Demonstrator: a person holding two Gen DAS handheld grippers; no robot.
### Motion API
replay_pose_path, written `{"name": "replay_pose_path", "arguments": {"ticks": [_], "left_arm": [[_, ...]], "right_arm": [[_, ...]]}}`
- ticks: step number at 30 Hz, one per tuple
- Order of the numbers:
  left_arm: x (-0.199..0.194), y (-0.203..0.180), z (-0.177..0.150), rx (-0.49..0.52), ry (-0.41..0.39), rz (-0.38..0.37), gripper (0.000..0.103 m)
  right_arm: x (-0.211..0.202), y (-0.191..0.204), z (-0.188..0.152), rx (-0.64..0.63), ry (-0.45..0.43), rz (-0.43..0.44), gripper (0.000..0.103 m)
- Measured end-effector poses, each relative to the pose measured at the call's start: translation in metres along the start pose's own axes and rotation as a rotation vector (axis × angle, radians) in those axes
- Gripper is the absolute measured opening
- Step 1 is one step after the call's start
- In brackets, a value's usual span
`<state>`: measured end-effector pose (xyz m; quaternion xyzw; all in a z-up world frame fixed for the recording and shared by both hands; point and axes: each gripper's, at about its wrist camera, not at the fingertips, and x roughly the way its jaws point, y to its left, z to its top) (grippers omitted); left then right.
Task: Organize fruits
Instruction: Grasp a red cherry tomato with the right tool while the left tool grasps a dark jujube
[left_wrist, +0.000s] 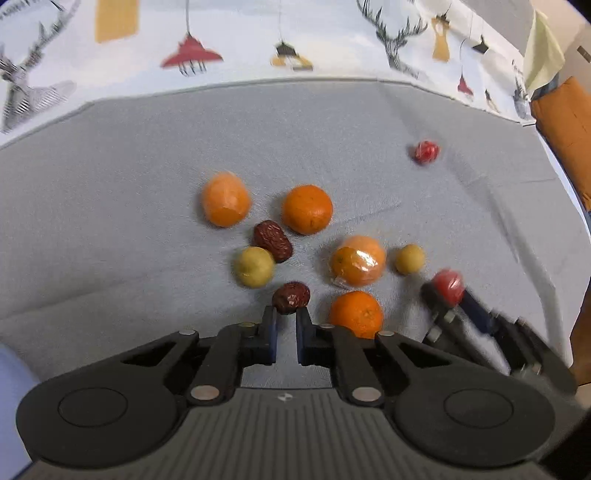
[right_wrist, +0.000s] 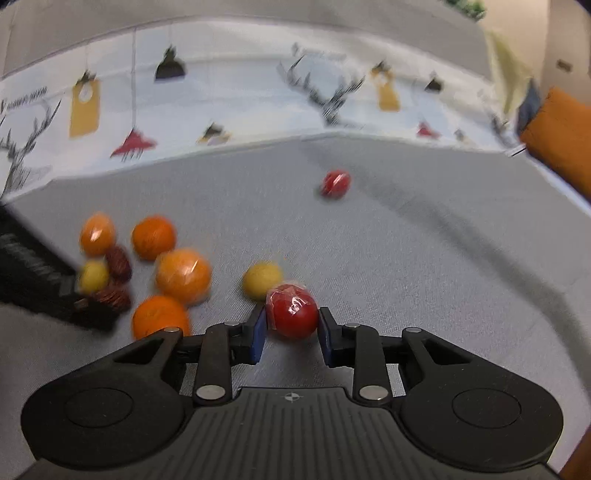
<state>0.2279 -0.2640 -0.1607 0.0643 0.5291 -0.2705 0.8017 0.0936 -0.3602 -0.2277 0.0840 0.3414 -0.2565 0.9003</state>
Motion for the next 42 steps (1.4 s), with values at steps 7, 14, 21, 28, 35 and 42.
{"name": "replay_pose_path", "arguments": {"ticks": [7,14,21,28,35,42], "left_arm": [[-0.065,0.005,-0.031,0.038,-0.075,0.006,0.000],[-0.060,0.026,-0.049,-0.011,-0.020,-0.001,0.000],[-0.036,0.035,-0.042,-0.070,0.008,0.004,0.036],[0.010,0.007,-0.007,0.079,-0.004,0.099,0.062],[-0.007,0.002,-0.008,0.088,-0.008,0.105,0.024],[-0.143,0.023,-0.055,0.029,-0.111,0.091,0.024]], "right_arm": [[-0.019,-0.019,0.005,0.079,-0.057,-0.037,0.030],[-0.022,-0.031,-0.008,0.182,0.048,-0.023,0.030],[-0.008,-0.029,-0.012,0.191,0.096,-0.026,0.031],[0.002,-0.018,-0.009,0.146,0.081,-0.040,0.032],[0.003,-0.017,-0.002,0.143,0.072,-0.024,0.030],[-0.083,-0.025,0.024,0.122,-0.106,0.000,0.030]]}}
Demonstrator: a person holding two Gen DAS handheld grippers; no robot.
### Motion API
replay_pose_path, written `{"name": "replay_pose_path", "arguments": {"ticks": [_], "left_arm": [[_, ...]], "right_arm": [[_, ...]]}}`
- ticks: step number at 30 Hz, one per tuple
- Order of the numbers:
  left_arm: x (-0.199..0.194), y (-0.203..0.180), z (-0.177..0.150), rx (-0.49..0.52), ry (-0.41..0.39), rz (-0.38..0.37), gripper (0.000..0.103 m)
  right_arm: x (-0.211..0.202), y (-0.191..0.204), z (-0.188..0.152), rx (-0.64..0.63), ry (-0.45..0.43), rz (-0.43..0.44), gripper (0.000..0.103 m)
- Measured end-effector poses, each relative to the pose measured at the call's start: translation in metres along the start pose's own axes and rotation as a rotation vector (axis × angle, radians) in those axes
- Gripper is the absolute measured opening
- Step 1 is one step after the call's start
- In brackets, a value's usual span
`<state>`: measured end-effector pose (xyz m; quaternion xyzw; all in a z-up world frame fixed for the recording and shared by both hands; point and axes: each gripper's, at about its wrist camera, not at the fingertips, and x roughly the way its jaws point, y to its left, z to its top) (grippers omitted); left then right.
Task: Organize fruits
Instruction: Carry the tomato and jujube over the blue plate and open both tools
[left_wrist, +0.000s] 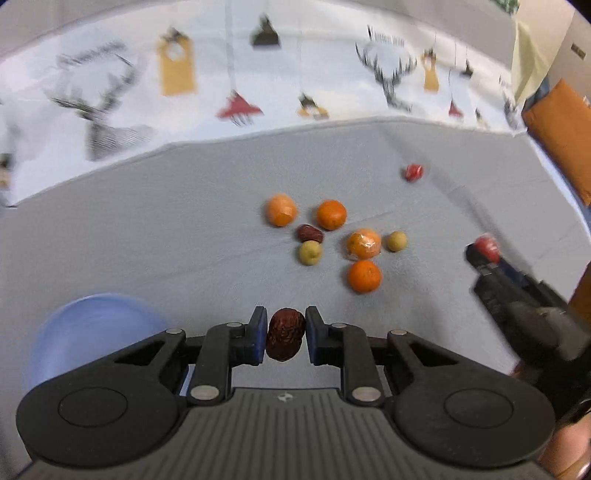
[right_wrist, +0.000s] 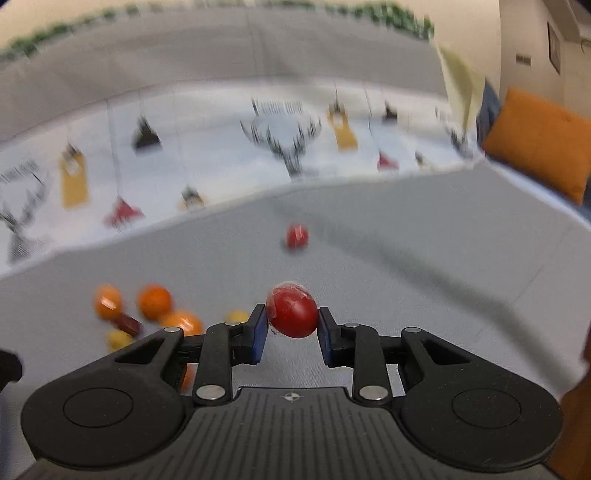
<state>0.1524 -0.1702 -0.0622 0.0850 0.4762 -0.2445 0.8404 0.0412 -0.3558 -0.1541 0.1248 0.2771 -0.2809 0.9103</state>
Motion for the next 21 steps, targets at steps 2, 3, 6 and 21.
{"name": "replay_pose_path", "arguments": {"ticks": [2,3,6,21], "left_arm": [[-0.042,0.015,-0.014,-0.022,-0.055,0.027,0.024],[-0.063,0.024,-0.023,-0.037,-0.084,0.044,0.024],[-0.109,0.044,-0.050,-0.099,-0.123,0.088,0.024],[-0.224,0.067,-0.167,-0.202,-0.202,0.150,0.024]], "right_arm": [[-0.048,0.003,0.016,0.003,-0.047,0.095,0.030],[-0.074,0.006,0.023,-0.010,-0.083,0.156,0.030],[-0.148,0.013,0.033,-0.061,-0.187,0.316,0.030],[-0.302,0.076,-0.029,-0.287,-0.124,0.627,0.030]]}}
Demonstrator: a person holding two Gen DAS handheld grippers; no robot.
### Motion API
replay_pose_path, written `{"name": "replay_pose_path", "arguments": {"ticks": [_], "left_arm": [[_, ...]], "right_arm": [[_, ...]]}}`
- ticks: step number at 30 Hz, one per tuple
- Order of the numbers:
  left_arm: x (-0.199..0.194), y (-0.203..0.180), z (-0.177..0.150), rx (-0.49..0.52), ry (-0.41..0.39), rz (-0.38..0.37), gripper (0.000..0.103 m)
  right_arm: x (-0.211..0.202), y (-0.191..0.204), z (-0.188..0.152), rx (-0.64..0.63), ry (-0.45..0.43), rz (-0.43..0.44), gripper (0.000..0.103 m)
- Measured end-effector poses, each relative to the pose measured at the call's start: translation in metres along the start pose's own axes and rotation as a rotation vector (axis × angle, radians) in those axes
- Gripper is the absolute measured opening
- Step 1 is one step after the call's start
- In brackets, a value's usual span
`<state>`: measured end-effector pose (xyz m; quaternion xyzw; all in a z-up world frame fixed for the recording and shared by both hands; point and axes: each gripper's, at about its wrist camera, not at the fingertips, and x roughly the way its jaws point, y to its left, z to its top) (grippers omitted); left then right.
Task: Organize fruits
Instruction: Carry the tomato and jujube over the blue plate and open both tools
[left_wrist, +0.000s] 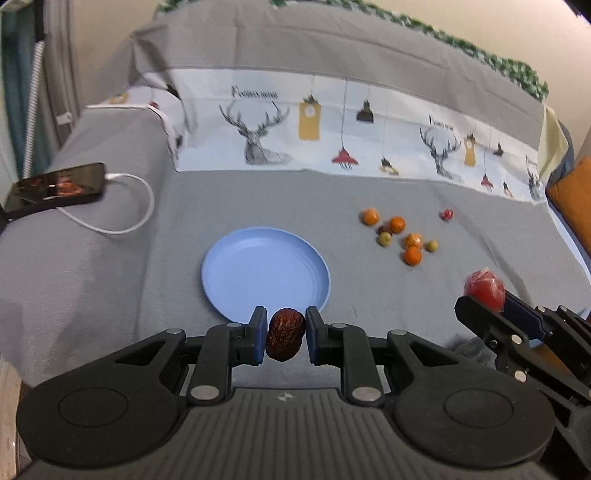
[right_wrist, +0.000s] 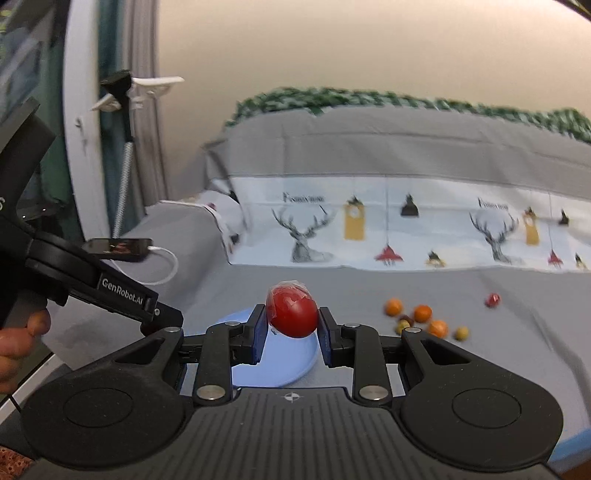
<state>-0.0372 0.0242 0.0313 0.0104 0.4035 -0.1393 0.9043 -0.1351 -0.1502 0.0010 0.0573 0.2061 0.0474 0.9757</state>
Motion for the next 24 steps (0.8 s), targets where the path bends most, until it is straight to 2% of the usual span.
{"name": "replay_pose_path", "arguments": {"ticks": [12,24], "left_arm": [[-0.029,0.007,-0.011,-0.016,-0.066,-0.021,0.024],[-0.004,0.016,-0.005,-0.019,-0.020,0.008,0.024]], "right_arm": [[-0.020,0.018,0.001,-0.036,-0.022,0.016,0.030],[0.006,0.013,-0.003,-0.015,0.045,0.024,0.030]]}}
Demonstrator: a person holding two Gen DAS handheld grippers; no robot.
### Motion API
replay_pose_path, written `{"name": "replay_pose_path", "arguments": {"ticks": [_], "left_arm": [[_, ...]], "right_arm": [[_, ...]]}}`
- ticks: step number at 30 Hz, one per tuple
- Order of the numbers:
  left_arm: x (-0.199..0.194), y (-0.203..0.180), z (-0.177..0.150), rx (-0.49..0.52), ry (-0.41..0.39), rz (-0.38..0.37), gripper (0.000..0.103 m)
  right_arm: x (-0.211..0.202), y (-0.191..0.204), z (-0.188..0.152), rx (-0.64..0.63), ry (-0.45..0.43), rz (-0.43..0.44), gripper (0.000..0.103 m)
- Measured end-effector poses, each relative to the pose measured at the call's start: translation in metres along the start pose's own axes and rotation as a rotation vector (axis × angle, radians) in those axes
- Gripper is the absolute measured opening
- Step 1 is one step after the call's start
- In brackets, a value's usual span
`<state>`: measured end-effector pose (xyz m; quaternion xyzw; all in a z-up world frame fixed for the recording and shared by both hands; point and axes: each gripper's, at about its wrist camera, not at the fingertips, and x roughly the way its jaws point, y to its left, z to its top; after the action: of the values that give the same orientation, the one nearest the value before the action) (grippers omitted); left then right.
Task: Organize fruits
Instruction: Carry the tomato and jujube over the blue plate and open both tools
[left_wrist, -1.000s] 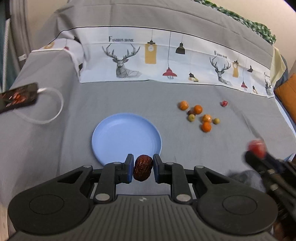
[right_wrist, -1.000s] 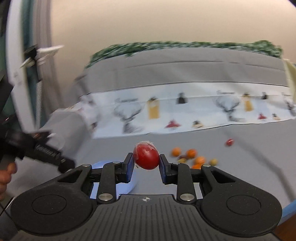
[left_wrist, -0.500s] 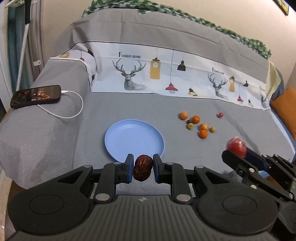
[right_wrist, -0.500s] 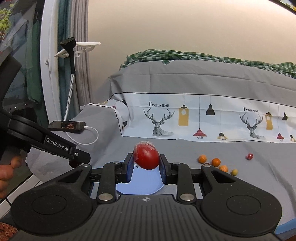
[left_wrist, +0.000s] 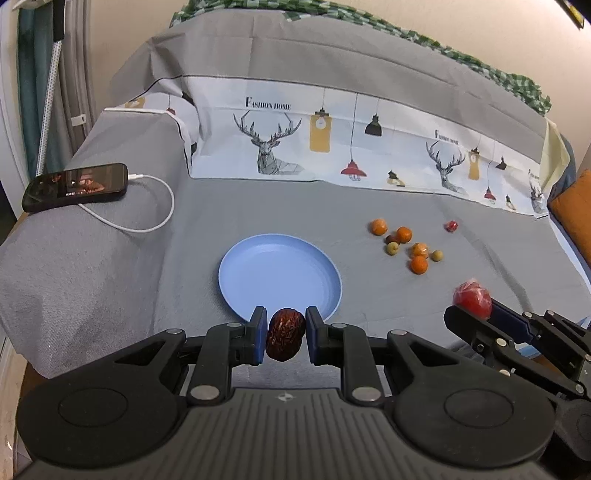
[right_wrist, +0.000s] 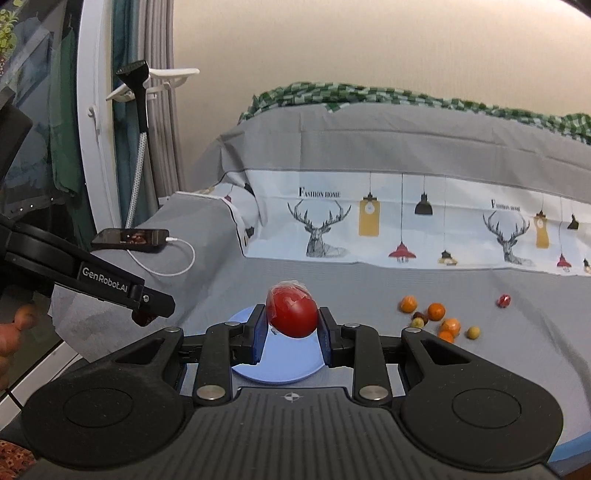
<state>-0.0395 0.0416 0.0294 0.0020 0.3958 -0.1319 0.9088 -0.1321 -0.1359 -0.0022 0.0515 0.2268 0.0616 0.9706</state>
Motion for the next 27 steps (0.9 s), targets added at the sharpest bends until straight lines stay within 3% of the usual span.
{"name": "replay_pose_path", "arguments": {"ticks": [8,16,27], "left_arm": [[0.033,0.007,0.011,-0.007,0.055,0.007,0.024],[0.073,0.007,0.032,0.038,0.049,0.039,0.024],[0.184,0.015,0.054,0.063,0.165,0.064,0.024]], "right_arm": [[0.031,-0.007,-0.001,0.016,0.068,-0.002,0.030],[0.080,-0.014,-0.004,0.022,0.149,-0.022,0.030],[0.179,-0.011,-0.020,-0.015,0.284,-0.016,0.030]]}}
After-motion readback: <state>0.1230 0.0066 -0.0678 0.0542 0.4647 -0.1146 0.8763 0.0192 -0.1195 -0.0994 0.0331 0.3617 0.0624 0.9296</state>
